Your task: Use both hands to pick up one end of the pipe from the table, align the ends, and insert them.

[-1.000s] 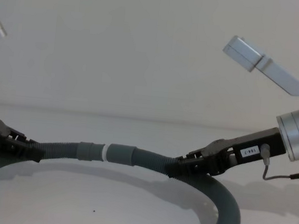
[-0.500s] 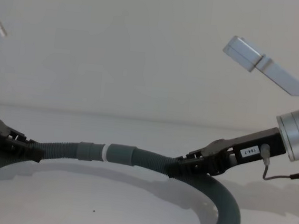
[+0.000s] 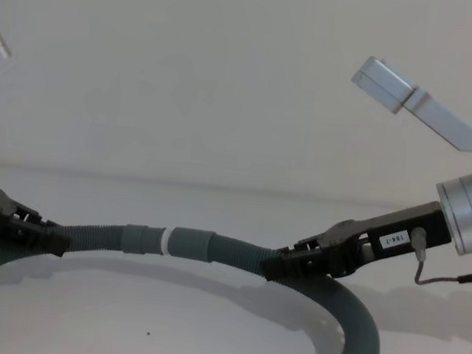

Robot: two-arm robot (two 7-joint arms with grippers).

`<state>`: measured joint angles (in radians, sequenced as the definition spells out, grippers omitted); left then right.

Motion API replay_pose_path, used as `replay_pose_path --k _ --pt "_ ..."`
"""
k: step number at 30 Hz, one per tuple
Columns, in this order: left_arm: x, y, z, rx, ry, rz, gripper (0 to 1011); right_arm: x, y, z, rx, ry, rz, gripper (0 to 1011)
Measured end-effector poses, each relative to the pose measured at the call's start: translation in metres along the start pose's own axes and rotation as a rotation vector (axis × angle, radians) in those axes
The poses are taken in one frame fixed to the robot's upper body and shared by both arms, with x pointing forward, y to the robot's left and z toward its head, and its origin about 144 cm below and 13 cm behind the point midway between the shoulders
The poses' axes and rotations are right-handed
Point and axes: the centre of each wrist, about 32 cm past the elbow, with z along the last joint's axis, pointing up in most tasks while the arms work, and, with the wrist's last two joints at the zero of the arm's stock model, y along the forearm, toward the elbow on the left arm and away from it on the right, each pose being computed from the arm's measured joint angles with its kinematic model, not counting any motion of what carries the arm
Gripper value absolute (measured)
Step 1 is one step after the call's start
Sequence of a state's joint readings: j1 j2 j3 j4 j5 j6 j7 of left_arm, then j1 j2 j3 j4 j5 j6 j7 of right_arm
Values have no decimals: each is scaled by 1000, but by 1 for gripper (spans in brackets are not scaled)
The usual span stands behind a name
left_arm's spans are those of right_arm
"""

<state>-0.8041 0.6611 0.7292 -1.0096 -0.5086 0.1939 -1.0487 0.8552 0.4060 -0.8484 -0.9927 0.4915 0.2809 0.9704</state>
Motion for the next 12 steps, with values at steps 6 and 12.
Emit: replay_pose_path --k 6,12 --pt "0 0 0 0 0 0 290 0 0 0 0 0 0 241" --pt "0 0 0 0 0 0 290 0 0 0 0 0 0 242"
